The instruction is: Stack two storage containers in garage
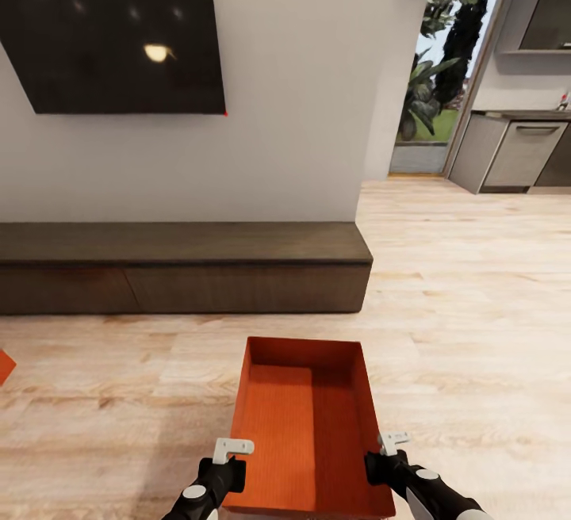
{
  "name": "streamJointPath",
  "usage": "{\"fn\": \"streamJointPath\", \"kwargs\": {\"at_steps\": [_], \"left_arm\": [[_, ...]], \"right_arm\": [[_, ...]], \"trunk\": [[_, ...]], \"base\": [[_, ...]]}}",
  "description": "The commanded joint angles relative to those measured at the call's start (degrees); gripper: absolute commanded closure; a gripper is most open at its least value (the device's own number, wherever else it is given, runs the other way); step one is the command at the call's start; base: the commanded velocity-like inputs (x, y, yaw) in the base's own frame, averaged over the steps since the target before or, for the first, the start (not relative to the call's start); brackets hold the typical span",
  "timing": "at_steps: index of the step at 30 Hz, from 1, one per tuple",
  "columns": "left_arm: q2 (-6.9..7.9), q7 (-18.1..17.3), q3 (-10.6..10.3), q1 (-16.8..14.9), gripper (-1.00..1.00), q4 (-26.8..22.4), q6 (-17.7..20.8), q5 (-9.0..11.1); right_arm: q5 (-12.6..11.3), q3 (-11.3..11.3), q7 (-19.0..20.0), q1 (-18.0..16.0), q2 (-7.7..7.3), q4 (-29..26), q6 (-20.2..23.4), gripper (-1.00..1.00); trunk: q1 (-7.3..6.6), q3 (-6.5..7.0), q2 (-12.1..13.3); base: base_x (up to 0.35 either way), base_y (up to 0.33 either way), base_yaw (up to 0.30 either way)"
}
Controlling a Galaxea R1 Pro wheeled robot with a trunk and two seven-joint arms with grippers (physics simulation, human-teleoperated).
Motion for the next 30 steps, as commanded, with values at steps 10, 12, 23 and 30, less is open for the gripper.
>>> {"fn": "streamJointPath", "kwargs": {"at_steps": [10,12,23,30], "left_arm": [[0.00,0.92,0.04,-0.04,1.00,-0.67,-0.55,-0.44],[0.00,0.92,0.04,-0.04,1.00,-0.68,-0.55,-0.44],[0.00,0.93,0.04,-0.04,1.00,-0.68,-0.55,-0.44],[0.07,0.92,0.10,-0.04,1.00,-0.89,-0.57,-0.44]], "right_arm": [[0.54,-0.19,-0.27,0.03,0.31,0.33,-3.36,1.00],[0.54,-0.20,-0.27,0.03,0.32,0.33,-3.39,1.00],[0.51,-0.20,-0.27,0.03,0.32,0.33,-3.50,1.00],[0.51,-0.23,-0.27,0.03,0.32,0.34,-3.50,1.00]], "trunk": [[-2.21,1.75,4.00],[-2.65,2.11,4.81],[-5.07,4.08,9.22],[-5.95,4.80,10.82]], "base": [[0.000,0.000,0.000],[0.000,0.000,0.000],[0.000,0.000,0.000],[0.000,0.000,-0.046]]}}
